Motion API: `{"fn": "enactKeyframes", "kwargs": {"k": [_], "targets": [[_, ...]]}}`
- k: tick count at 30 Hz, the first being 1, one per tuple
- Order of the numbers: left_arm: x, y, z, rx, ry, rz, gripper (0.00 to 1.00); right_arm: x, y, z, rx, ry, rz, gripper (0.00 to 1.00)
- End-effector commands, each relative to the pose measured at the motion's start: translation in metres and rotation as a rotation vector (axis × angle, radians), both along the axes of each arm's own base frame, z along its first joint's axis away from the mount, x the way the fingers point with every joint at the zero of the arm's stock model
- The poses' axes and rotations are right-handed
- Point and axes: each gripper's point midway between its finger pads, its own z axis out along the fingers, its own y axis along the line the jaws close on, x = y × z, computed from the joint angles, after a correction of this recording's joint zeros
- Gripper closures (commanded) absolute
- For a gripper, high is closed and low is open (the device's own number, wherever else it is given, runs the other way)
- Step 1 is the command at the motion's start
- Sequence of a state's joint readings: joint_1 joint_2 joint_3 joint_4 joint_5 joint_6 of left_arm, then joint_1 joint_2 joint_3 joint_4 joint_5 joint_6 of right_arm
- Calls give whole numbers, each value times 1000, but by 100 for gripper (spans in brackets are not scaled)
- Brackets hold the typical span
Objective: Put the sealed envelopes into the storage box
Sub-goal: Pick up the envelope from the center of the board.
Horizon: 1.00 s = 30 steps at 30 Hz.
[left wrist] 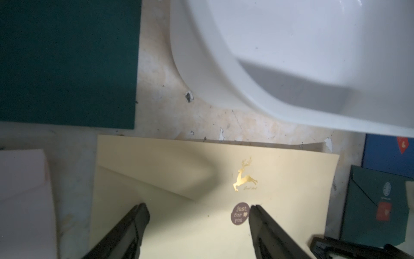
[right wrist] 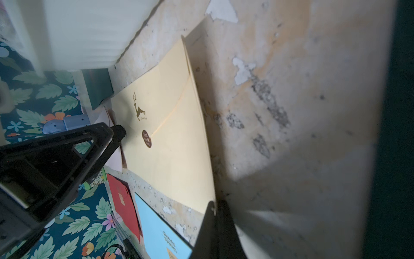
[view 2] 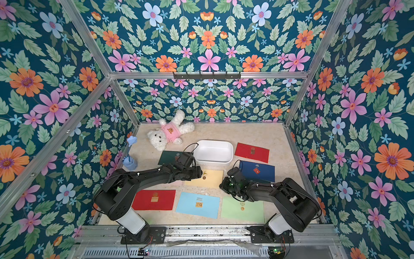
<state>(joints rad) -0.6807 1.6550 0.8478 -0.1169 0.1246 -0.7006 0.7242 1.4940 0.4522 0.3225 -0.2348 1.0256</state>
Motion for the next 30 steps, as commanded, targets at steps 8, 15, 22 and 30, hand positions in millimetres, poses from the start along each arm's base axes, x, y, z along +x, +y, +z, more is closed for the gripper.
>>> {"fn": "enactKeyframes", "kwargs": {"k": [8, 15, 22, 30], "targets": [[-10, -8, 42, 0, 48, -65, 16, 2, -13, 19, -108, -68, 40, 100], [-4, 0, 78, 127, -39, -223, 16, -1, -20, 37, -163, -109, 94, 100], [4, -3, 103, 239, -195, -498, 16, 5, -25, 78, -186, -256, 137, 100], [15, -11, 120, 207, -403, -824, 18, 15, -20, 118, -190, -460, 209, 100]]}}
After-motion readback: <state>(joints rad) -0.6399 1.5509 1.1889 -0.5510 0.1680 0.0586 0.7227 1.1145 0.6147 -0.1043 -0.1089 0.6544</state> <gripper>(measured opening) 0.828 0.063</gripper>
